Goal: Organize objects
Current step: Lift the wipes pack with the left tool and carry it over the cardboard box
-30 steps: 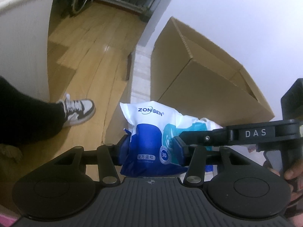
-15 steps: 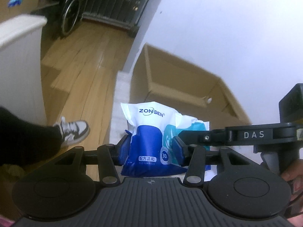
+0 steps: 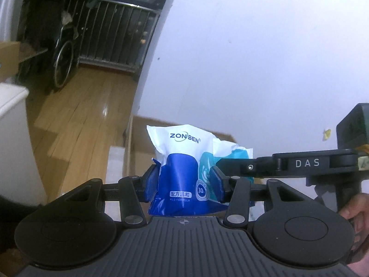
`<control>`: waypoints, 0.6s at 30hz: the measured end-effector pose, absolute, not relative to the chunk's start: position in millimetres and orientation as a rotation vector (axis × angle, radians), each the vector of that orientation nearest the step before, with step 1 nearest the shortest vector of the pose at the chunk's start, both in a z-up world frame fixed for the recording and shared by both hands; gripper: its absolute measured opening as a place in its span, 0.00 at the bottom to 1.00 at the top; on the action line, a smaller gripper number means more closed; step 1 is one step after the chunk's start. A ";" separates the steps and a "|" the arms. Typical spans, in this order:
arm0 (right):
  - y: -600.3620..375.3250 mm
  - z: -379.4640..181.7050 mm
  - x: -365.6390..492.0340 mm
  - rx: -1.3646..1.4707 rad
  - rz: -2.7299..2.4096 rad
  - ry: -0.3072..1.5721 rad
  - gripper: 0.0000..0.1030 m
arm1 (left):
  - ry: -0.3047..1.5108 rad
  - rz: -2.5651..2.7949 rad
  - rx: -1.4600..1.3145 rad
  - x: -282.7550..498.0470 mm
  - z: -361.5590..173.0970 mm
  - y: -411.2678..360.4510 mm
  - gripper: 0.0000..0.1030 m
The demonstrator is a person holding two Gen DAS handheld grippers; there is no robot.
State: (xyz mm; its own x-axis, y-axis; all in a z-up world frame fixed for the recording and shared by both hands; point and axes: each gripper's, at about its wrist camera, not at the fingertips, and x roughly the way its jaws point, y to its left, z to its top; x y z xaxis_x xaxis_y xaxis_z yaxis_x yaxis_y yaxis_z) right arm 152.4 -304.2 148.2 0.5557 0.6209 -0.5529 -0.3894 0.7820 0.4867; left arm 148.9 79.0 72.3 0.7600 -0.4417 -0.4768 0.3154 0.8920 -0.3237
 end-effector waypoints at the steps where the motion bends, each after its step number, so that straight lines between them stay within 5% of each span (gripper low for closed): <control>1: -307.3 150.5 159.9 0.333 0.611 0.776 0.33 | 0.570 -0.423 -0.225 155.5 73.1 75.8 0.46; 18: -309.4 102.0 271.1 0.265 0.507 0.886 0.33 | 0.703 -0.374 -0.170 263.0 16.9 25.0 0.46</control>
State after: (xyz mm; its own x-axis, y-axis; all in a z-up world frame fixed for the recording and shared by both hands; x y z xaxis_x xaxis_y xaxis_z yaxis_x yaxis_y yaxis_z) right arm 271.1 -309.4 102.0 0.5258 0.5253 -0.6691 -0.3115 0.8508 0.4232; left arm 263.0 25.0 16.9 0.6999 -0.3903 -0.5982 0.2775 0.9203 -0.2758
